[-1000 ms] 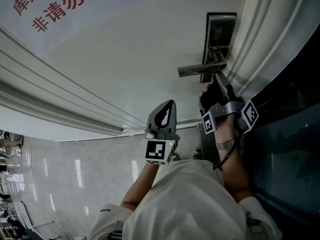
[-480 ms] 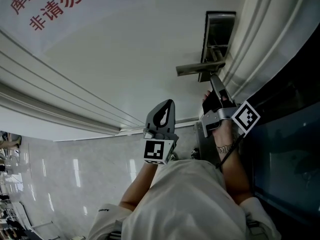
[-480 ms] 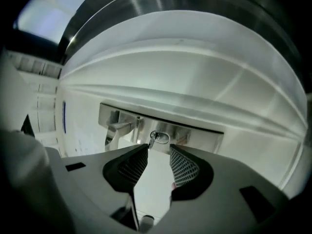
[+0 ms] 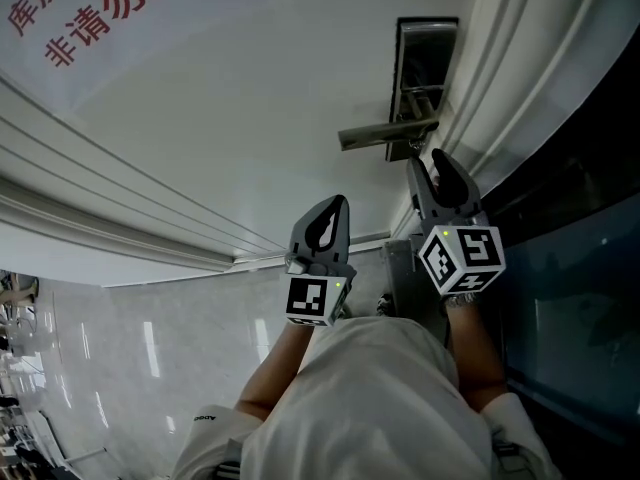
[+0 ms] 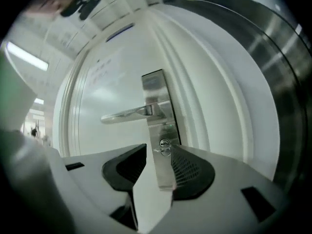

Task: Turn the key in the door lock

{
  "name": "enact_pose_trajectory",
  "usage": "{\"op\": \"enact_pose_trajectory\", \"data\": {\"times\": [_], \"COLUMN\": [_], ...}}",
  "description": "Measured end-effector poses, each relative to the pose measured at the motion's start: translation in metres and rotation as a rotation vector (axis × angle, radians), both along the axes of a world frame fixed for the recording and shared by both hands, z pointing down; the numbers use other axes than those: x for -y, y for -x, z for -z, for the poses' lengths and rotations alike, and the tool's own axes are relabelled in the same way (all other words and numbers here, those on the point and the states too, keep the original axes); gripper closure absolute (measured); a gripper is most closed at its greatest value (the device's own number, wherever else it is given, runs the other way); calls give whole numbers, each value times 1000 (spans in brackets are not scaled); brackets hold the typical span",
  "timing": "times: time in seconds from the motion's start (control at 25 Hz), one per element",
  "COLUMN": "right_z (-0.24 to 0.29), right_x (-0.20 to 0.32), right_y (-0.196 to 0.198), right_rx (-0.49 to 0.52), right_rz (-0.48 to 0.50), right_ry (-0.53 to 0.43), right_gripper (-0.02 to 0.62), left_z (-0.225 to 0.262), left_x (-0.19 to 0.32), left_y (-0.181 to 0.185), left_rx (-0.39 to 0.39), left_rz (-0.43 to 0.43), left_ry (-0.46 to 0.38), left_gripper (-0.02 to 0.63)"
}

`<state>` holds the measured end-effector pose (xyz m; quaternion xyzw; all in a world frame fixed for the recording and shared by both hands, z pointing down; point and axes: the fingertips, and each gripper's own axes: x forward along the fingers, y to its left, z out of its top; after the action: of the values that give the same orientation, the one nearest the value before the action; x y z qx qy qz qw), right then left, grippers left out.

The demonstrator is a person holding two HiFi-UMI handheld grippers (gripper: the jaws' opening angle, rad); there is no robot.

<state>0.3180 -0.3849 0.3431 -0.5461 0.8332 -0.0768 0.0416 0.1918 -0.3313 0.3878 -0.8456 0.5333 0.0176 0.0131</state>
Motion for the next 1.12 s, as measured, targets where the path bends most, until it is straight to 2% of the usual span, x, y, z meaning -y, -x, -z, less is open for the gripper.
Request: {"op": "enact_pose_trajectory", "data": {"times": [0.08,0.28,0.4,0.48,0.56,0.64,0.8,0.88,1.0,1.12], "right_z": [0,0,-5,-9,-10,-9,-8,-8,-7,-6], "right_x": [4,14,16,20,23,27,29,29,30,31], "right_y": [6,8,15,16,15,13,14,13,13,12], "right_rx": [-192,-599,-777,-855,-865,-838,-826,-804,-688,-486], "right_rz": [-21,-119,-138,-155,-171,-178,-193,-201,-193,-161], "right_ry": [-31,-109,-139,-150,-147,-131,-133,-125,-92,-41], "right_gripper": [462,462,462,462,463,497,522,583,584,584], "left_z": [1,3,2,1,1,0,1,1,1,0], "left_x": [0,0,0,0,0,1,4,5,6,8], "left_y": [-2,0,5,6,8,11,13,12,11,10], "left_rx": [2,0,-1,-1,1,1,1,1,-1,2], "left_rz": [-3,8,24,29,34,42,50,49,48,48], "left_ry": [-2,-6,-3,-2,-1,1,-2,-3,-3,0], "left_gripper": [597,597,597,597,597,597,597,597,597,597]}}
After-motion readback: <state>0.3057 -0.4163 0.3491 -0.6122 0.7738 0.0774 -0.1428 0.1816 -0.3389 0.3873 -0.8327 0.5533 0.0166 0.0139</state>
